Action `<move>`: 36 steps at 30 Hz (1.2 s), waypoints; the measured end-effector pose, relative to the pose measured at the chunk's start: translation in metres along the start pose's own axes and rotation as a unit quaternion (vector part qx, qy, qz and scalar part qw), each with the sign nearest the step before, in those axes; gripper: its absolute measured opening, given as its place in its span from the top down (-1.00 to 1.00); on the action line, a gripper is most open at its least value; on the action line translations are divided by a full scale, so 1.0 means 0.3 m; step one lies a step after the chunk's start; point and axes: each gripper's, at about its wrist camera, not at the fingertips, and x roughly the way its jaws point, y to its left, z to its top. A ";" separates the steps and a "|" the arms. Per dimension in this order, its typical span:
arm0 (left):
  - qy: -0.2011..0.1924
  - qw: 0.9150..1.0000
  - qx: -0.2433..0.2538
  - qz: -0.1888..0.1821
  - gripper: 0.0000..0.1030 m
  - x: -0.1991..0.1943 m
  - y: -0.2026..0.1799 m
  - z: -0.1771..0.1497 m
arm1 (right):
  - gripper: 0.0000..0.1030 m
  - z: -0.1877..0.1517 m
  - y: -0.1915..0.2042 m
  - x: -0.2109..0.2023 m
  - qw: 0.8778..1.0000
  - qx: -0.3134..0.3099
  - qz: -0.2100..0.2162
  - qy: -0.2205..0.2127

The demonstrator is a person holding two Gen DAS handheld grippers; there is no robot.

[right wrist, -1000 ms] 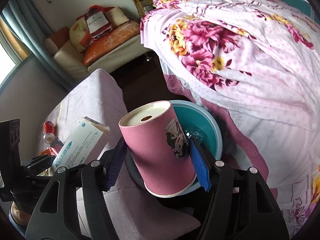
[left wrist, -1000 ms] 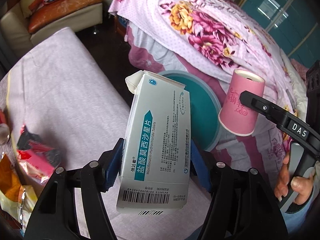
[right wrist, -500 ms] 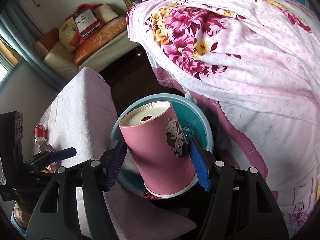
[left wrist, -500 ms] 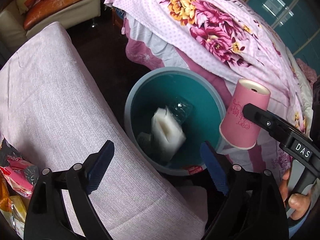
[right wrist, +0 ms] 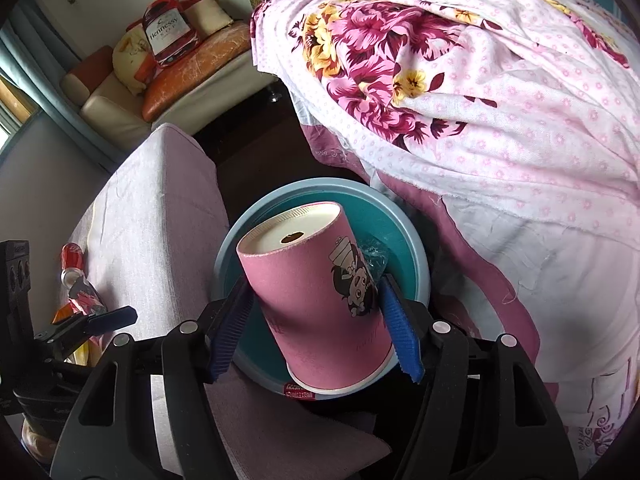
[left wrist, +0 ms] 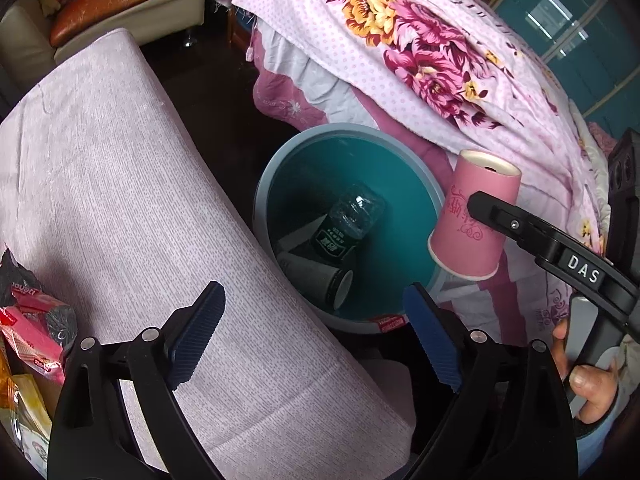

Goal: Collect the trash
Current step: 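Carry box and pink cup over the teal bin and open both tools, then move both tools back over the remaining trash on the table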

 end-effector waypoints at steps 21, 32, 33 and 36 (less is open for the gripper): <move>-0.020 0.999 -0.033 -0.012 -0.85 -0.116 0.120 -0.122 | -0.53 -0.024 0.113 -0.043 1.000 -0.009 -0.016 0.021; -0.048 0.997 -0.063 -0.010 -0.85 -0.237 0.251 -0.228 | -0.55 -0.072 0.292 -0.070 0.998 -0.051 -0.013 0.033; -0.051 0.997 -0.065 -0.009 -0.85 -0.250 0.264 -0.237 | -0.55 -0.080 0.319 -0.071 0.998 -0.058 -0.011 0.035; -0.063 0.995 -0.076 -0.006 -0.85 -0.293 0.314 -0.271 | -0.56 -0.099 0.377 -0.070 0.997 -0.071 -0.009 0.041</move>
